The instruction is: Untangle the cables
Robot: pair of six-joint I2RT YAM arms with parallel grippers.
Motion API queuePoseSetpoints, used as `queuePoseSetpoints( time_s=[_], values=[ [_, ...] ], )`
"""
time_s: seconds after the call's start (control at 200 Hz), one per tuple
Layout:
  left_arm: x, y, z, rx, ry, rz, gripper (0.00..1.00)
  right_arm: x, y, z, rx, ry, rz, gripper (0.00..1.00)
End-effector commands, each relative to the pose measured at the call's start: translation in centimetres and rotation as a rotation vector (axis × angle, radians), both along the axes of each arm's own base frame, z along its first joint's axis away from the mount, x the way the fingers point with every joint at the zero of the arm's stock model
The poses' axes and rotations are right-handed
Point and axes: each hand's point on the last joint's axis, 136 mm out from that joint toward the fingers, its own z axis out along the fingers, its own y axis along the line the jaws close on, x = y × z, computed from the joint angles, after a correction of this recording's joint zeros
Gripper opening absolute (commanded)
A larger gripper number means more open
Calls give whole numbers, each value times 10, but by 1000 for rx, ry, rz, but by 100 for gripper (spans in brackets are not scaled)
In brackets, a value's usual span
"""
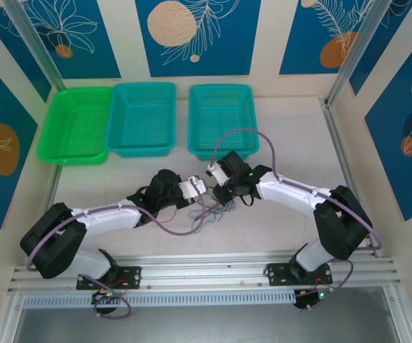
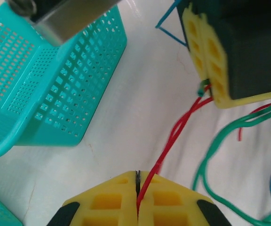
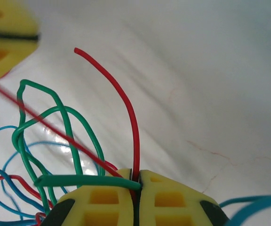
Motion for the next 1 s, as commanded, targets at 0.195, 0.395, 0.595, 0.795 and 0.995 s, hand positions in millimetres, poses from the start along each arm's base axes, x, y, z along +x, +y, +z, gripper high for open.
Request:
queuePoseSetpoints(
  time_s=[0.195,0.395,0.595,0.795,0.995],
  values=[
    [2,13,79,-338,3,150,0,13,-57,-69,-218,152,-491,24],
    [7,54,110,-431,-20,321,0,13,-78,-81,-212,187,-588,28],
    [26,143,120,-497,10,744,0,14,-100,-77,-141,218,-692,28],
    [27,206,110,-604,88,978,0,13,-126,-74,-75,241,-804,28],
    [22,166,120,-722,186,740,0,14,-105,-54,79,260,-709,28]
  ],
)
